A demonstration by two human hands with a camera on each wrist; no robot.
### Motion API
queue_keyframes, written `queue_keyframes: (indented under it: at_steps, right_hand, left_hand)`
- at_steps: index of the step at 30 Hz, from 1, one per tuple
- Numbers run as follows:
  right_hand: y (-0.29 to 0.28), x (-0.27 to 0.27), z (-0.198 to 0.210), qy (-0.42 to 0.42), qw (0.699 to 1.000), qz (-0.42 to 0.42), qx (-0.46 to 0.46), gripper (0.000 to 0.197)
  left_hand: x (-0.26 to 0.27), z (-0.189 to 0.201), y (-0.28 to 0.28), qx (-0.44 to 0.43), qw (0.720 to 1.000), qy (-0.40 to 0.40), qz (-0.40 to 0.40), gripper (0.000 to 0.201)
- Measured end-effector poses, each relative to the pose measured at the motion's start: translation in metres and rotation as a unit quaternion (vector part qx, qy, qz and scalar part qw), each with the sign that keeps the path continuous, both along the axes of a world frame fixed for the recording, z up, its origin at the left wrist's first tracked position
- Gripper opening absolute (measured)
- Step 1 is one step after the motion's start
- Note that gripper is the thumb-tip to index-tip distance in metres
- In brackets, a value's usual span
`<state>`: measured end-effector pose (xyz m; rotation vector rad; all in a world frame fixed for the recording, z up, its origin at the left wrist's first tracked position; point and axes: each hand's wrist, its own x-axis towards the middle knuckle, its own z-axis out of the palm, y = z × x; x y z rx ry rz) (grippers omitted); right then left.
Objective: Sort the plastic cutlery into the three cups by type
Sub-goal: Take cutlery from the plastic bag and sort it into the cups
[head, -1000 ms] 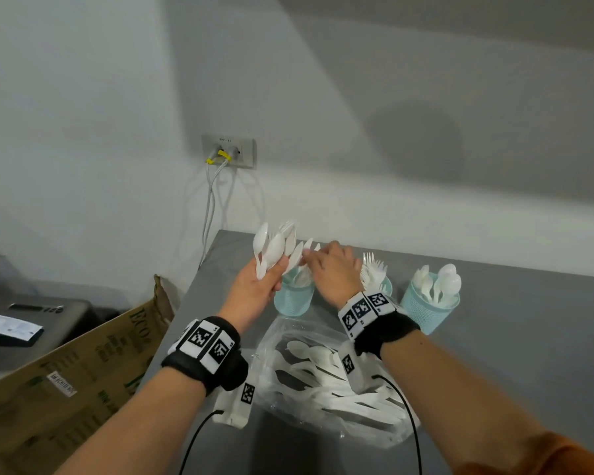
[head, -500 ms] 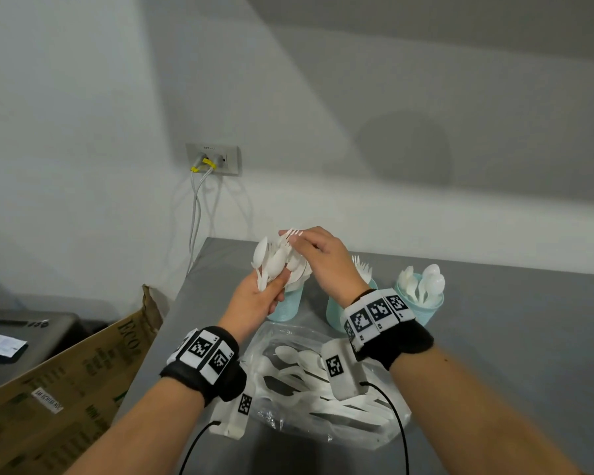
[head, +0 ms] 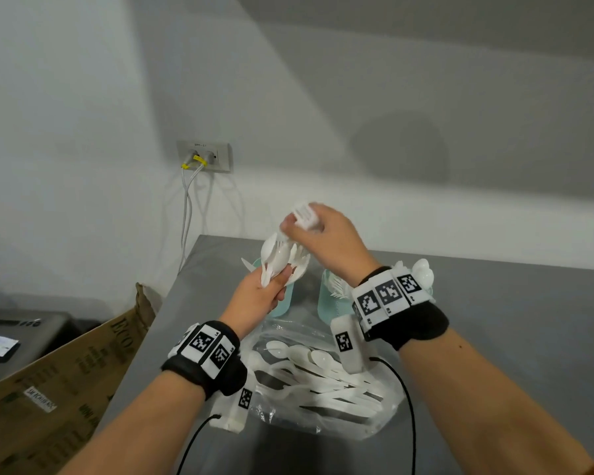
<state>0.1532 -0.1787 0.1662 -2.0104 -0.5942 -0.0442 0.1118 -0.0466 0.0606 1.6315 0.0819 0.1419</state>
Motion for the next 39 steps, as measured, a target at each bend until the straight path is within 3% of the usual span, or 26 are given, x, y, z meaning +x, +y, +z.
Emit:
queue_keyframes:
  at_steps: [3, 9, 13, 18, 21, 25, 31, 33, 35, 37, 39]
  right_hand:
    - [-0.002, 0.007, -0.014, 0.01, 0.997, -0.019, -0.071, 0.021]
    - [-0.014, 0.014, -0.014, -0.009, 0.997, -0.056, -0.045, 0.016]
    - [-0.033, 0.016, 0.002, -0.053, 0.991, -0.115, 0.038, 0.01]
    - [-0.064, 0.022, 0.029, -0.144, 0.955, -0.211, 0.153, 0.009]
    - [-0.08, 0.03, 0.012, -0.149, 0.956, -0.241, 0.08, 0.008]
    - [-0.092, 0.035, -0.044, -0.127, 0.962, -0.239, -0.041, 0.014]
    - [-0.101, 0.043, -0.112, 0.066, 0.962, -0.208, -0.163, 0.025]
    - [-0.1, 0.043, -0.107, 0.085, 0.966, -0.199, -0.139, 0.034]
    - [-0.096, 0.045, -0.093, 0.079, 0.975, -0.201, -0.056, 0.036]
    - [-0.091, 0.048, -0.077, 0.043, 0.978, -0.199, 0.039, 0.037]
    - [-0.086, 0.05, -0.064, -0.003, 0.976, -0.209, 0.065, 0.039]
  left_hand:
    - [0.002, 0.002, -0.005, 0.011, 1.0, -0.009, -0.005, 0.022]
    - [0.004, 0.0, -0.014, 0.027, 0.999, -0.004, -0.03, 0.016]
    - [0.009, -0.004, -0.022, 0.022, 0.999, 0.012, -0.044, 0.021]
    - [0.013, -0.006, -0.029, 0.016, 0.999, 0.021, -0.036, 0.025]
    - [0.015, -0.005, -0.033, -0.011, 0.999, 0.024, -0.024, 0.021]
    - [0.02, -0.005, -0.039, -0.026, 0.999, 0.033, -0.023, 0.021]
    - [0.02, -0.005, -0.044, 0.0, 0.999, 0.032, -0.033, 0.024]
    - [0.02, -0.005, -0.046, -0.008, 0.999, 0.031, -0.038, 0.018]
    - [0.022, -0.005, -0.046, -0.013, 0.999, 0.03, -0.042, 0.014]
    - [0.026, -0.006, -0.047, -0.012, 0.998, 0.033, -0.043, 0.013]
    - [0.028, -0.006, -0.048, -0.007, 0.998, 0.037, -0.045, 0.009]
